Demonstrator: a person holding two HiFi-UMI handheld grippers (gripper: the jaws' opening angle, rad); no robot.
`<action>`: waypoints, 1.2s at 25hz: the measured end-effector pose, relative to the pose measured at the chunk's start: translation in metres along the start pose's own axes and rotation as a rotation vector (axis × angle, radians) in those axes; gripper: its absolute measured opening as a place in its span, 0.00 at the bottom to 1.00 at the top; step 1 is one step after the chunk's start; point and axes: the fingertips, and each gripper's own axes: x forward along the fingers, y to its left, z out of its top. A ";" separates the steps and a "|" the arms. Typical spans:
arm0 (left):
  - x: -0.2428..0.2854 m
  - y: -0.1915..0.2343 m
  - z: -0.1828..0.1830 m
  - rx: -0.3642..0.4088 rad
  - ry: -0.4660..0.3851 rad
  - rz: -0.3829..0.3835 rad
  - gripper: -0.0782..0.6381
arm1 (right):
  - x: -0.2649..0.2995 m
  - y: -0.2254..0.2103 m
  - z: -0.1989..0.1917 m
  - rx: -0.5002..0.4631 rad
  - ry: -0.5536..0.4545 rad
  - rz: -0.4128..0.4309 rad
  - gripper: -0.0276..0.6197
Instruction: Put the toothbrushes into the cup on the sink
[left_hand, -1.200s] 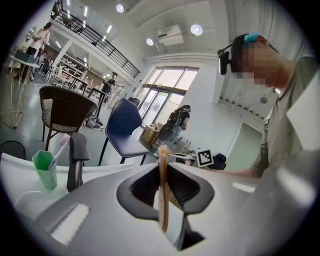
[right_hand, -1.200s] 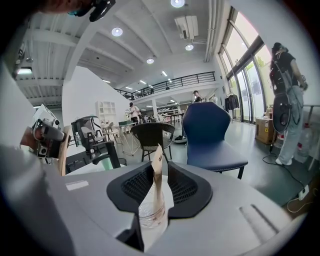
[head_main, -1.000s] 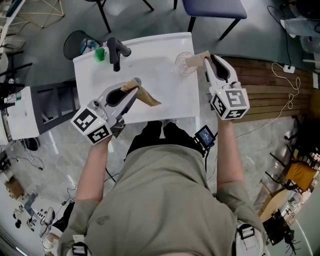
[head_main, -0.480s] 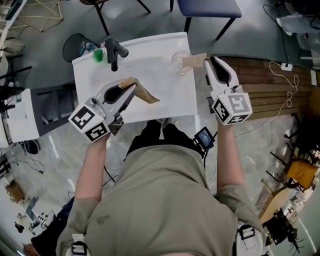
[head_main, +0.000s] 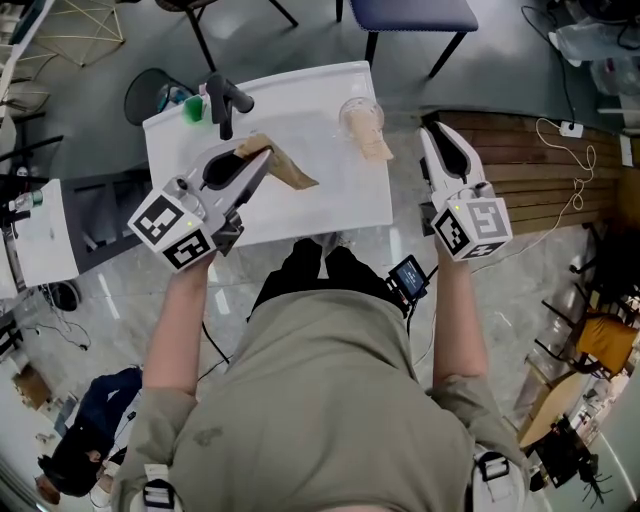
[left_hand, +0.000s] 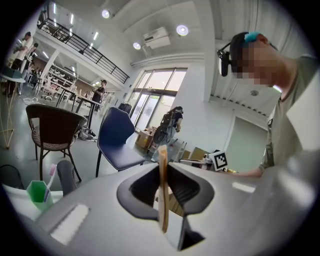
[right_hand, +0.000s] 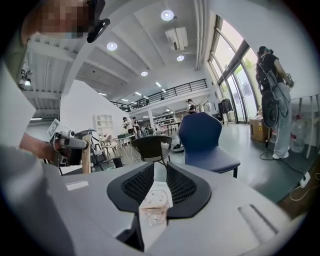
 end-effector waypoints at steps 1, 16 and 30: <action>0.002 0.001 0.003 0.008 -0.001 -0.003 0.18 | -0.002 -0.001 -0.002 0.006 0.003 -0.003 0.16; 0.047 0.013 0.039 0.094 -0.011 -0.058 0.18 | -0.030 -0.014 -0.041 0.075 0.072 -0.056 0.16; 0.116 0.024 0.048 0.154 0.006 -0.117 0.18 | -0.043 -0.035 -0.061 0.109 0.121 -0.072 0.15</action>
